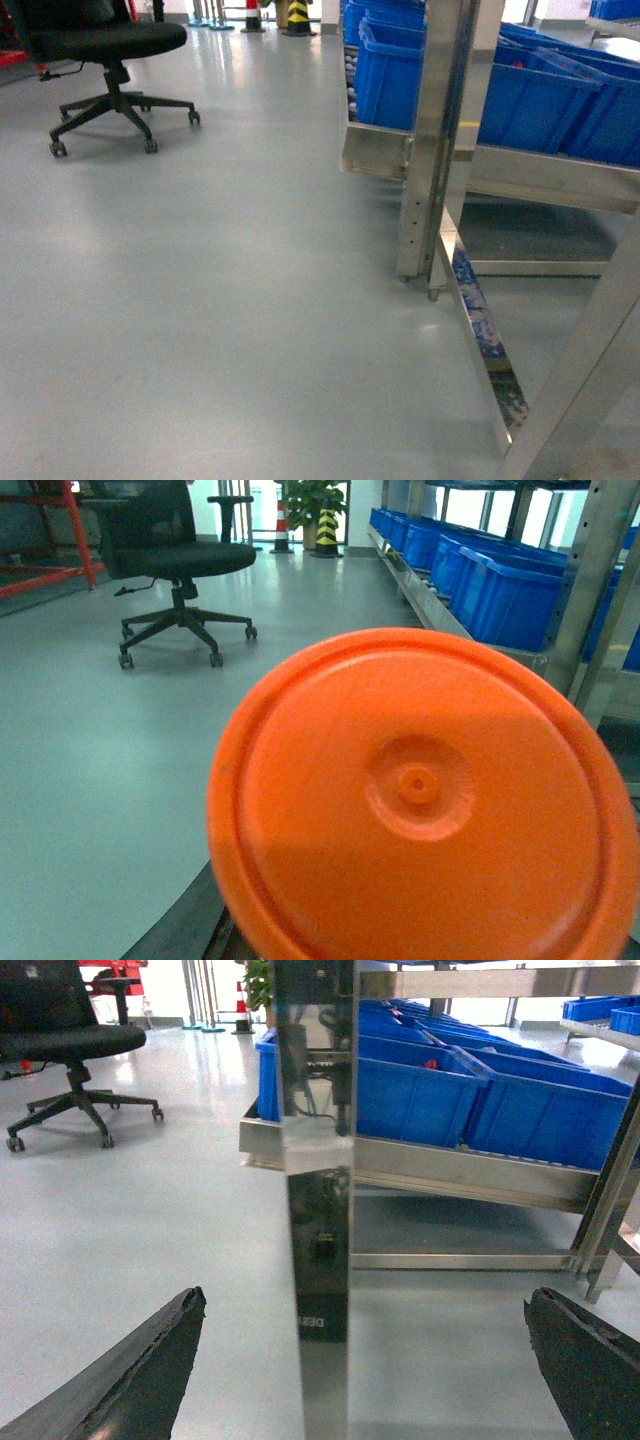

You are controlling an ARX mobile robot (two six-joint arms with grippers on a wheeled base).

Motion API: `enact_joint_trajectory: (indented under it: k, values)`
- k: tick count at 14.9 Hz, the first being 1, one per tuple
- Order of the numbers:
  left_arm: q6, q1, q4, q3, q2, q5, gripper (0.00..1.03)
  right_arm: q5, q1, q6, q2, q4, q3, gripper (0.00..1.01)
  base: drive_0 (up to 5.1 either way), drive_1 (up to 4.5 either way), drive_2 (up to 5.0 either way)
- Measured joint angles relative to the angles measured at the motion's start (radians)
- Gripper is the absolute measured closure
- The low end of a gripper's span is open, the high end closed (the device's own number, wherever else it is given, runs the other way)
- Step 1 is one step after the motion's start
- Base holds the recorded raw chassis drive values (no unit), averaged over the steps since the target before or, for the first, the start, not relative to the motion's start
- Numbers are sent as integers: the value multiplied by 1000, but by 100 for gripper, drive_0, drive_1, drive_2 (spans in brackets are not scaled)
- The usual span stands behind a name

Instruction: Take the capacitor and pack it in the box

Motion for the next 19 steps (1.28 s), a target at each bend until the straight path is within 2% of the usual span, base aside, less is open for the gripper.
enact_joint_trajectory:
  k: [7, 19]
  values:
    - [0, 0, 0, 0, 0, 2, 59, 0, 0, 0, 0, 2, 0, 3, -485, 156, 338]
    - [0, 0, 0, 0, 0, 2, 59, 0, 0, 0, 0, 1, 0, 3, -500, 246, 246]
